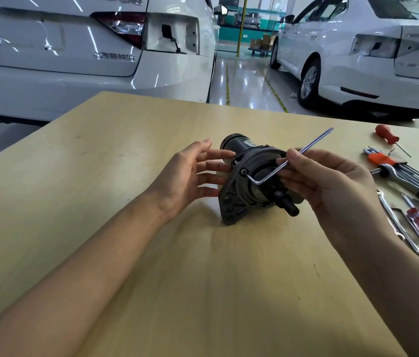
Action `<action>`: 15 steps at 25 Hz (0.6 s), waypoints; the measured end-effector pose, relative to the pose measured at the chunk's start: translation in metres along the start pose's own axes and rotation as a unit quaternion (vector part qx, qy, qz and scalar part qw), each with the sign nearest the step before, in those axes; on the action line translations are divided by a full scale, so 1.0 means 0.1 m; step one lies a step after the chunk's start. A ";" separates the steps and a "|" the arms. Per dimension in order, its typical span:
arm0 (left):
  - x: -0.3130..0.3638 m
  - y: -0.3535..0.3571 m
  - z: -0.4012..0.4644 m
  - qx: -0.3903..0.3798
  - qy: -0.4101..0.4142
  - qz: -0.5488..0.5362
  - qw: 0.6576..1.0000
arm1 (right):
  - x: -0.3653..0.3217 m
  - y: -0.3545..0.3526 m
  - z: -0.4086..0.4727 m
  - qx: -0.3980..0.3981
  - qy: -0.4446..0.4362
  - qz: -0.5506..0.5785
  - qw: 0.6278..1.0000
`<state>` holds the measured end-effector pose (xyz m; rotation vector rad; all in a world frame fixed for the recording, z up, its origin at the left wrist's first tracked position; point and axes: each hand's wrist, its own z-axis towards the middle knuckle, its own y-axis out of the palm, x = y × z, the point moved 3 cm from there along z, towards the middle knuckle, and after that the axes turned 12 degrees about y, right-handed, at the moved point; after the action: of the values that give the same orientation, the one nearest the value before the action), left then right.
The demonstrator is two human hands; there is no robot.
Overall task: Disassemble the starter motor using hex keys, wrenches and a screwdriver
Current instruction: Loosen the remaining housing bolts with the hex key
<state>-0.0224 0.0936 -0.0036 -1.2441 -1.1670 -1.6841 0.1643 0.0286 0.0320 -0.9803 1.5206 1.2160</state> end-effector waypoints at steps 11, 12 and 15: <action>0.00 0.01 -0.01 0.001 -0.011 -0.011 1.000 | 0.04 0.02 0.02 -0.010 0.011 0.035 0.999; -0.01 0.00 0.00 0.001 -0.011 -0.011 1.000 | 0.04 0.02 0.02 -0.009 0.012 0.038 0.999; -0.02 -0.01 0.00 -0.003 -0.011 -0.009 1.000 | 0.02 0.04 0.02 0.004 -0.001 0.032 0.999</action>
<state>-0.0224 0.0942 -0.0058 -1.2631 -1.1910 -1.6915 0.1602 0.0308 0.0308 -0.9322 1.5640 1.2541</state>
